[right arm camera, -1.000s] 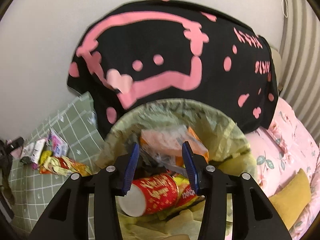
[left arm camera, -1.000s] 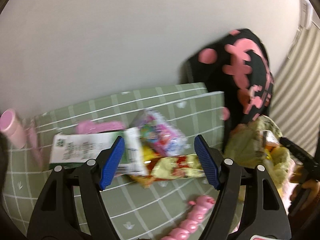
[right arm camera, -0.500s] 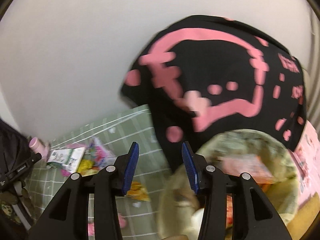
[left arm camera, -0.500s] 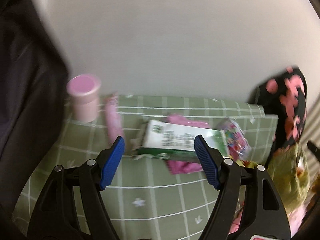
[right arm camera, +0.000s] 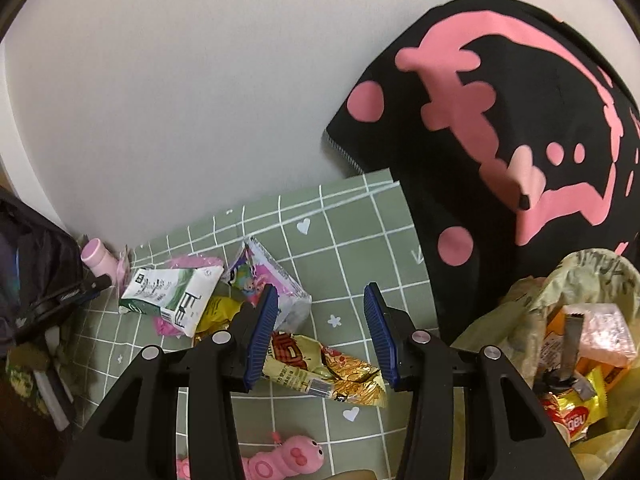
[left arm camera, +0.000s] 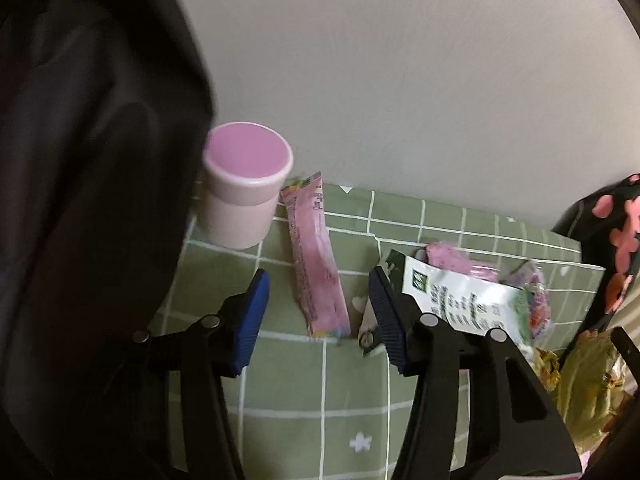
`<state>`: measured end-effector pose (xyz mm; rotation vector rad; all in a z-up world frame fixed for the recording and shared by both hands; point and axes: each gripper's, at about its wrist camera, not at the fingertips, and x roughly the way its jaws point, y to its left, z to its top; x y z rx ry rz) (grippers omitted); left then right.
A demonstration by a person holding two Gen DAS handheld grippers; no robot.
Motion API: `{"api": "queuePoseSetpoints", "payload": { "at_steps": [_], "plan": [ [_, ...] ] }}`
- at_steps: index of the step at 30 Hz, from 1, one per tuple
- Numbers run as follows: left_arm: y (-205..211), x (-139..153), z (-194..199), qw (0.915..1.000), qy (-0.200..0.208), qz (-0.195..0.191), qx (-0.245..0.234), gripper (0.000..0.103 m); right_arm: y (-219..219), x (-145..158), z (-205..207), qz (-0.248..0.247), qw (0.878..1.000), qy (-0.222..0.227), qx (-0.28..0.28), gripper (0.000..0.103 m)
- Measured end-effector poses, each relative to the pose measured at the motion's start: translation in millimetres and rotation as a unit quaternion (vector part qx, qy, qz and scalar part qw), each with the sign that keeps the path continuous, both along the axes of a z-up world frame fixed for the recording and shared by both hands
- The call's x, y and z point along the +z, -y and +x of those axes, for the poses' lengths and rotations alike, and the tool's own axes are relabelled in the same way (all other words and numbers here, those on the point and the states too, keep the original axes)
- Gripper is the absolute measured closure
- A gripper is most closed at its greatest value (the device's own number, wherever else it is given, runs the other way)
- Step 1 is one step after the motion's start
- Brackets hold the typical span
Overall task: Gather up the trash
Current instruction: 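Move the left tool to the pink stick packet while the right approaches the milk carton, then grasp the pink stick packet with the left gripper while the right grasps the white-green milk carton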
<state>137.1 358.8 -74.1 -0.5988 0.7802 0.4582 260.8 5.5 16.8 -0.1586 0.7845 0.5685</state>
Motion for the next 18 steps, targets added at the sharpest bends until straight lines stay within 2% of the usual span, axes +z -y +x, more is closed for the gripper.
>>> {"api": "queuePoseSetpoints", "payload": {
  "at_steps": [2,4,5,6,8,10,14,18],
  "plan": [
    [0.1,-4.9,13.1,0.9999,-0.015,0.004,-0.002,0.054,0.4,-4.7,2.8,0.003,1.0,-0.009,0.005,0.061],
    [0.6,-10.2,25.7,0.9994,-0.032,0.006,-0.008,0.06,1.0,-8.0,5.0,0.002,1.0,-0.013,0.012,0.059],
    [0.6,-12.6,30.7,0.9991,-0.04,0.004,-0.011,0.068,0.5,-9.7,6.2,0.002,1.0,-0.015,0.02,0.054],
    [1.0,-14.1,34.5,0.9987,-0.048,0.003,-0.016,0.08,-0.7,-11.1,7.2,0.003,1.0,-0.017,0.026,0.051],
    [2.2,-11.0,34.5,0.9988,-0.044,0.0,-0.022,0.085,-6.3,-15.4,10.9,-0.004,0.999,-0.021,0.042,0.051],
    [4.2,-3.5,27.6,0.999,-0.032,-0.011,-0.03,0.086,-15.1,-20.0,13.8,-0.015,0.998,-0.025,0.054,0.051],
    [11.4,12.5,2.7,0.9989,-0.013,-0.028,-0.036,0.086,-42.8,-25.7,18.4,-0.006,0.994,-0.039,0.101,0.051],
    [22.7,22.7,-23.3,0.999,-0.015,-0.018,-0.037,0.086,-94.7,-33.1,22.1,-0.032,0.983,-0.039,0.177,0.051]
  ]
}}
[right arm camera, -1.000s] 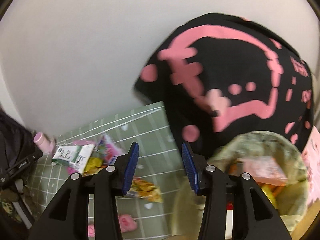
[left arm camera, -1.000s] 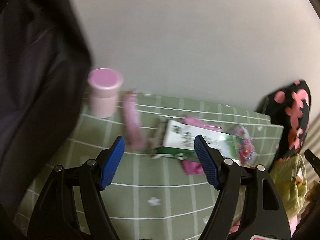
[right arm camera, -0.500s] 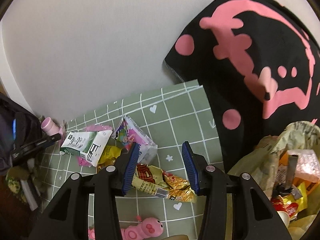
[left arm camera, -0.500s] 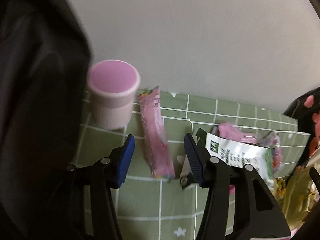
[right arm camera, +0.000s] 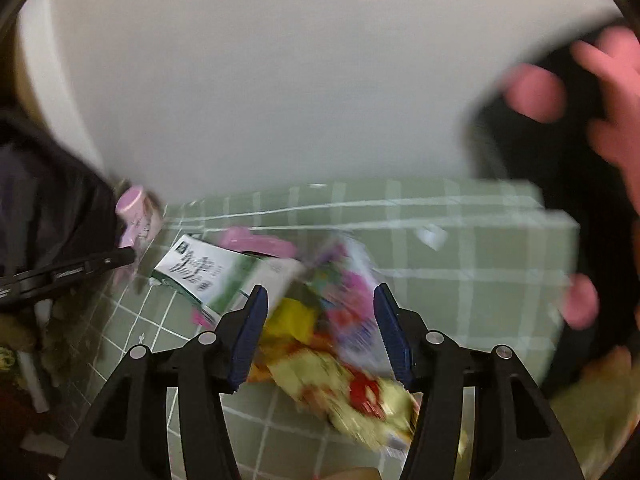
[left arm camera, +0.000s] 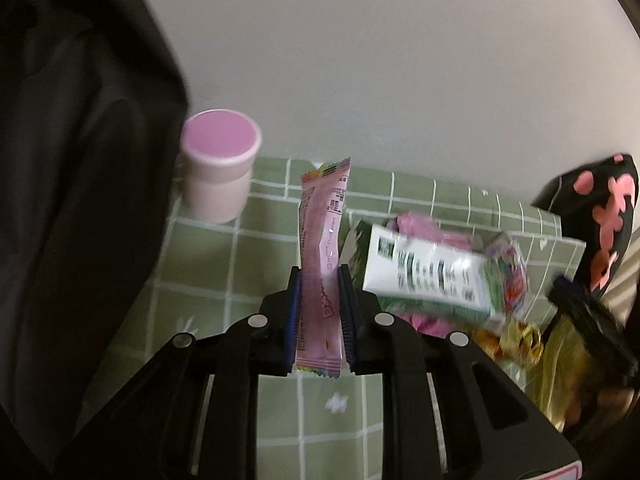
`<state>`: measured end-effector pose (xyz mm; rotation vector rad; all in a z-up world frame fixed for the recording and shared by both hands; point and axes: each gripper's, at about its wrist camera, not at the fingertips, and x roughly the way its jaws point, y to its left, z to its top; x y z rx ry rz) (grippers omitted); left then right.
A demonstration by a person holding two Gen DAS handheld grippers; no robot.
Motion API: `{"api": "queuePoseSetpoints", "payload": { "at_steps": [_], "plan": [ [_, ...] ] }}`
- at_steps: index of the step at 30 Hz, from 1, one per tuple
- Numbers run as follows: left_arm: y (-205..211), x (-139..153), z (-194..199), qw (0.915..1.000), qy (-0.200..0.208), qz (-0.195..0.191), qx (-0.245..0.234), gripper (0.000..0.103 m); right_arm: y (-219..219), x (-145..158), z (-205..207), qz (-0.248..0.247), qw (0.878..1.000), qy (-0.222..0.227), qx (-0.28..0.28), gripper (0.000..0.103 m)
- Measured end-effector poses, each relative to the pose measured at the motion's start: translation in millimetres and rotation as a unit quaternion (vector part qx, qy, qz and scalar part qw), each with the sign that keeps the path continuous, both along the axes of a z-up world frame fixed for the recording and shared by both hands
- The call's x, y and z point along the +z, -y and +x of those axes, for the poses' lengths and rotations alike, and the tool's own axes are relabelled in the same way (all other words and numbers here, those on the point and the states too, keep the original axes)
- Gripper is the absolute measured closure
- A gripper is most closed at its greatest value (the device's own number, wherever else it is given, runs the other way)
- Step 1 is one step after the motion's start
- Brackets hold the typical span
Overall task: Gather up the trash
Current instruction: 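Grasp the pink stick packet with the left gripper while the right grasps the white-green milk carton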
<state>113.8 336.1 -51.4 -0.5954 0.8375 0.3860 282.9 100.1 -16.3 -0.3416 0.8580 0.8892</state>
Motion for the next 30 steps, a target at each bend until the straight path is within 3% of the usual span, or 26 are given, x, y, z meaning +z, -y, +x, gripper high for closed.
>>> {"api": "queuePoseSetpoints", "payload": {
  "at_steps": [3,9,13,18,23,27,30],
  "plan": [
    [9.8,4.4,-18.3,0.9998,-0.007,0.02,0.002,0.086,-32.9,-4.2,1.5,0.001,0.999,-0.003,0.039,0.051],
    [-1.3,4.3,-58.2,0.9993,-0.012,0.018,0.032,0.085,-70.3,-23.6,9.9,-0.001,0.997,-0.034,0.063,0.051],
    [-6.2,9.2,-65.3,0.999,-0.003,0.015,0.043,0.085,-57.8,-38.0,-2.3,-0.015,0.995,-0.065,0.073,0.051],
    [-0.5,16.4,-60.0,0.9994,0.007,0.02,0.027,0.085,-28.3,-38.9,-27.9,0.01,0.989,-0.124,0.084,0.051],
    [6.1,21.9,-61.1,0.9989,0.003,0.047,0.007,0.085,-21.7,-18.5,-49.4,0.008,0.994,-0.058,0.096,0.051],
    [7.1,20.6,-60.2,0.9989,0.002,0.047,0.008,0.085,-47.9,-10.3,-52.9,0.005,0.991,-0.054,0.123,0.051],
    [6.6,20.3,-61.9,0.9989,0.002,0.045,0.013,0.085,-76.1,-18.3,-54.9,-0.026,0.988,-0.05,0.146,0.051]
  ]
}}
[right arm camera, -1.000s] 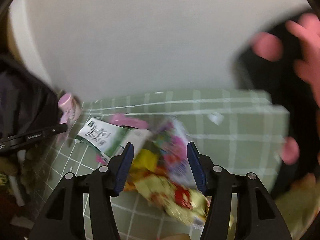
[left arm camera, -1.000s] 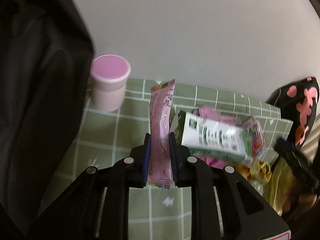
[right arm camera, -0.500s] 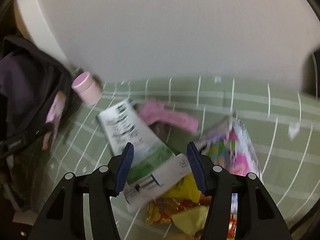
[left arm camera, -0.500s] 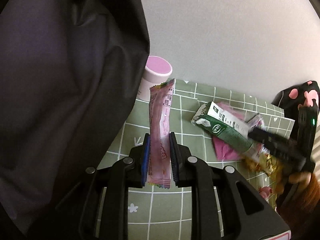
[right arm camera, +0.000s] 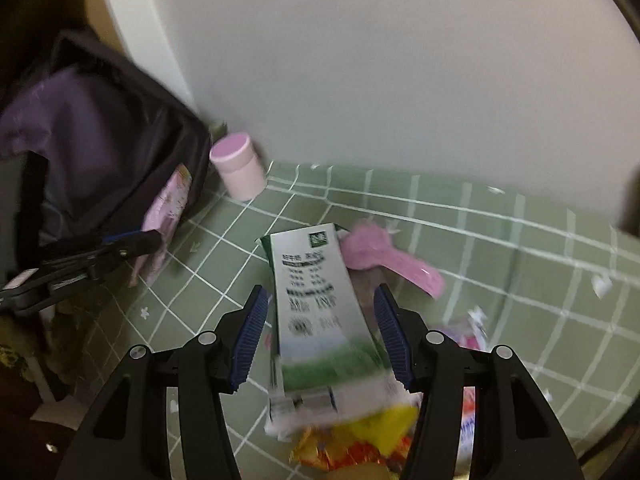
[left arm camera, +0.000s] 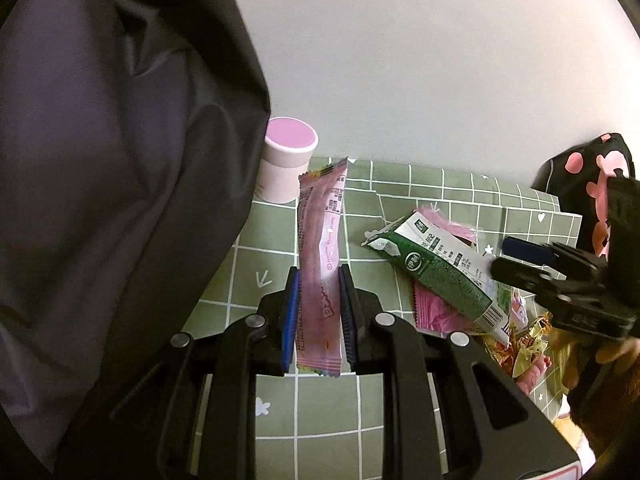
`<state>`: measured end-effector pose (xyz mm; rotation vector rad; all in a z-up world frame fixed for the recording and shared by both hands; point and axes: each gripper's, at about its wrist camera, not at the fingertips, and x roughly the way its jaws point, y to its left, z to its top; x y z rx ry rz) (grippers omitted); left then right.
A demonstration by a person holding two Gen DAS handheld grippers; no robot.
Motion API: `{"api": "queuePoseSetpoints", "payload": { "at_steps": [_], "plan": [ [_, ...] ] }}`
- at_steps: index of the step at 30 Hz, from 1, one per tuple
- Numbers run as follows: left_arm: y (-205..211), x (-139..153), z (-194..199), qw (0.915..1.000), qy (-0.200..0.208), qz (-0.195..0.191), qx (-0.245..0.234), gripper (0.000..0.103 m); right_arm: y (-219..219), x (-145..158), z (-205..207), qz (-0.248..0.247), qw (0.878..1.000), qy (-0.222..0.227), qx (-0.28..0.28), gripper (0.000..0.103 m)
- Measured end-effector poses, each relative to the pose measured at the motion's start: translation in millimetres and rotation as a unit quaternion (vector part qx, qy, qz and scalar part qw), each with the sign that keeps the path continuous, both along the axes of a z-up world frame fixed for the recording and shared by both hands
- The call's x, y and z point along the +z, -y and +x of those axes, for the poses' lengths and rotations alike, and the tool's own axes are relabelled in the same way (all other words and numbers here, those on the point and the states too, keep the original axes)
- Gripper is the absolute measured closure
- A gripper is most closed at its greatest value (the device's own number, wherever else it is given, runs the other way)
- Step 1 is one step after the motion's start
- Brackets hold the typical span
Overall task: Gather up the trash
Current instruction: 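Grasp the pink stick packet with the left gripper while the right grasps the white-green milk carton, then lift both held items and carry them over the bin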
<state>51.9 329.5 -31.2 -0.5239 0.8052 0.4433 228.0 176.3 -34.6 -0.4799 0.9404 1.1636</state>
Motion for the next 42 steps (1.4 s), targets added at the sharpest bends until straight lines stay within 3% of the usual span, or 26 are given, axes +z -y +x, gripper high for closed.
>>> {"api": "queuePoseSetpoints", "payload": {
  "at_steps": [8,16,29,42],
  "plan": [
    [-2.2,0.1,-11.7,0.9999,-0.004,0.002,0.011,0.085,-34.4,-28.8,3.0,-0.074,0.997,-0.013,0.021,0.048],
    [2.7,2.2,-10.6,1.0,0.003,0.0,-0.004,0.085,-22.1,-35.6,-1.7,-0.084,0.996,-0.021,0.018,0.05],
    [16.9,15.5,9.9,0.999,0.025,-0.002,-0.036,0.085,42.6,26.0,13.7,0.007,0.997,0.006,-0.075,0.051],
    [45.4,56.0,71.6,0.9901,0.075,0.011,-0.118,0.085,117.5,90.7,23.7,0.063,0.979,0.083,-0.178,0.051]
  ]
}}
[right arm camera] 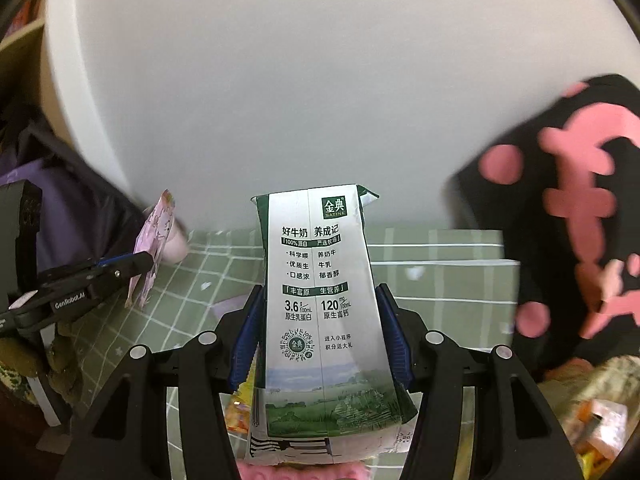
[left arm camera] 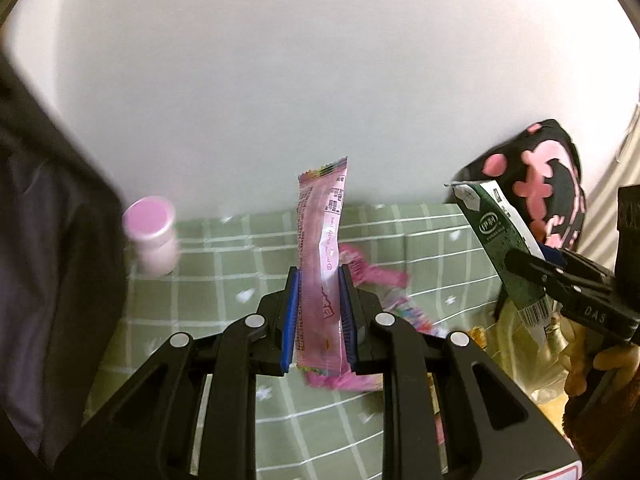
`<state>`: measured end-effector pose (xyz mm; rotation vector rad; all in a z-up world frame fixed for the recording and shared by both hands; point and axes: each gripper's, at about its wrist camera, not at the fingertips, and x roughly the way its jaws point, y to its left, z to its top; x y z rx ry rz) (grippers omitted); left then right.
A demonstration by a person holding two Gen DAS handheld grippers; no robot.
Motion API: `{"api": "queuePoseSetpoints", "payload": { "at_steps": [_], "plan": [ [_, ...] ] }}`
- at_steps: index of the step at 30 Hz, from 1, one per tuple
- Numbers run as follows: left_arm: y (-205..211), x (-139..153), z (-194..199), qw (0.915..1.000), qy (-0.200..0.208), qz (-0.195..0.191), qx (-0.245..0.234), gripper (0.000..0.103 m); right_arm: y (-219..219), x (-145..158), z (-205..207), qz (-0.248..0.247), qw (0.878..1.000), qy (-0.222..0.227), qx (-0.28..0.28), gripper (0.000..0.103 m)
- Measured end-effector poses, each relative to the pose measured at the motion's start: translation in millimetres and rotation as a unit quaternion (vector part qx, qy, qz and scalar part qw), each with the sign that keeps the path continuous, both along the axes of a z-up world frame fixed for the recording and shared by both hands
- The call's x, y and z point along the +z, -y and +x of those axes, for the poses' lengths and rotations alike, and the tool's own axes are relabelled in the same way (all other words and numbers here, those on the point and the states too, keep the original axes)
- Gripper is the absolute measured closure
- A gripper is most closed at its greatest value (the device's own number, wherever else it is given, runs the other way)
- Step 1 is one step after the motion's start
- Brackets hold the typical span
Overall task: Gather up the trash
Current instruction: 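Lift both held items and carry them over the bin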
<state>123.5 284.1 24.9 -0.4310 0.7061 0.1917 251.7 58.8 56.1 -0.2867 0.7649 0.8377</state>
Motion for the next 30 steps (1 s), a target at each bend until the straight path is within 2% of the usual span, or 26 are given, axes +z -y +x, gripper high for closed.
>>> {"api": "queuePoseSetpoints", "payload": {
  "at_steps": [7,13,21,30],
  "plan": [
    [33.2,18.5,38.9,0.9976,0.023,0.007,-0.066,0.085,53.8,25.8,12.2,0.028,0.997,0.021,-0.074,0.051],
    [74.6,36.1,69.1,0.9908,0.046,0.008,-0.127,0.085,97.4,49.1,10.5,0.037,0.989,0.055,-0.131,0.051],
    [134.3,57.7,91.7,0.975,0.076,0.011,-0.209,0.085,161.1,69.5,0.9,0.039,0.975,0.083,-0.2,0.051],
    [188.7,64.4,108.7,0.9586,0.083,-0.005,-0.272,0.085,219.6,79.1,-9.2,0.044,0.957,0.099,-0.268,0.051]
  ]
}}
